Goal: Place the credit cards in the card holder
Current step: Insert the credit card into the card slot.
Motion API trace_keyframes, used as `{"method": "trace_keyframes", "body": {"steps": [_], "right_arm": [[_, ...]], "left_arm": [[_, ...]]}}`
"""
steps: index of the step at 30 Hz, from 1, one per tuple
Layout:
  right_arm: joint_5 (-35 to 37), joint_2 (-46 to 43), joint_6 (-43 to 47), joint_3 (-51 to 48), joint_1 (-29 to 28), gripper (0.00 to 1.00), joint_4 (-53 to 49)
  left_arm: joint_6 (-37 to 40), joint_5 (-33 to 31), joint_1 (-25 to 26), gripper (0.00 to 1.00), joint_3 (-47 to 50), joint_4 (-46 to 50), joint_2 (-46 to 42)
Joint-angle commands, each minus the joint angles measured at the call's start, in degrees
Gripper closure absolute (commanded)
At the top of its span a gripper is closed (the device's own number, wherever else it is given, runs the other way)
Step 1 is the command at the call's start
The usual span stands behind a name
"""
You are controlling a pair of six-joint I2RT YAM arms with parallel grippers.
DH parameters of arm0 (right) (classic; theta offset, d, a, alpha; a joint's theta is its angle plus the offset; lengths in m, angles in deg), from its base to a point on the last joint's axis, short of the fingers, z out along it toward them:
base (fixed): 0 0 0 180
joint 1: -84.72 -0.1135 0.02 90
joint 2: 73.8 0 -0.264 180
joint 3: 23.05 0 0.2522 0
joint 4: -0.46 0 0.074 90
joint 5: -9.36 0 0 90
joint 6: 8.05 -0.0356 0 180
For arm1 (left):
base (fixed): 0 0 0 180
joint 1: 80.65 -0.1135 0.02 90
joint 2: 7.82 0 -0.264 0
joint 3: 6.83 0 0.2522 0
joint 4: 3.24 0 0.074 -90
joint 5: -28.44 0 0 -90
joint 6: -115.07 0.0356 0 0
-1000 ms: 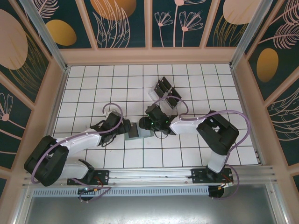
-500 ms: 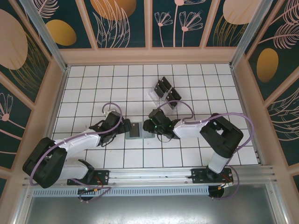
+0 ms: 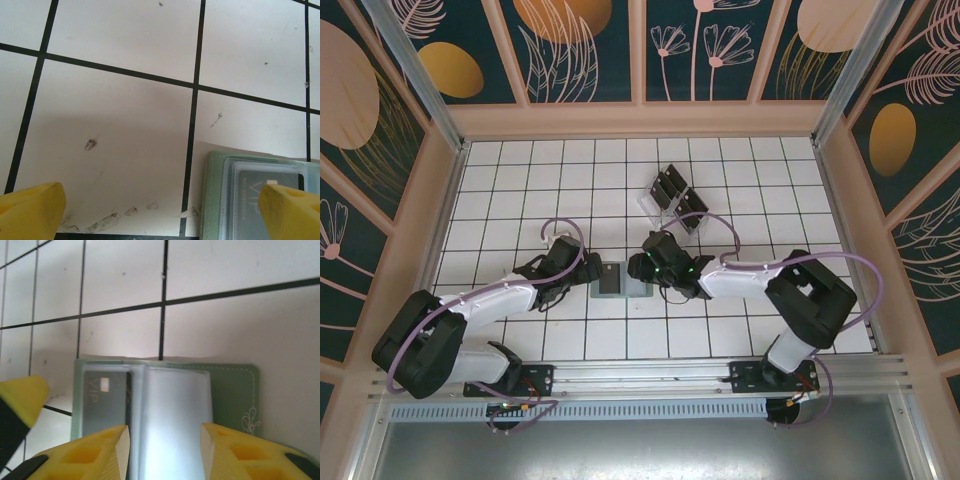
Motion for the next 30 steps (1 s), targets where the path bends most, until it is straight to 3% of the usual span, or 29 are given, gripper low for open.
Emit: {"method": "trace_keyframes", "body": {"steps": [1, 9, 16, 30], "right_arm": [[-0.06, -2.93, 2.93, 1.02, -0.29, 0.58, 0.04], [0.85, -9.18, 6.94, 1.13, 1.12, 0.58, -5.32], [0.06, -13.87, 7.87, -3.97, 5.65, 0.57, -8.43], [-4.12, -8.06, 6.05, -7.69, 7.80, 0.56, 0.11]], "left_arm": [[0.81, -0.43, -0.23, 0.01, -0.28, 0.04, -1.56], [-0.82, 3.79, -0.21, 0.01, 1.24, -4.50, -3.17], [-3.90, 8.33, -0.20, 0.02, 3.88, -10.09, -3.17], [-4.42, 12.13, 0.14, 0.02, 5.19, -16.26, -0.41]]}}
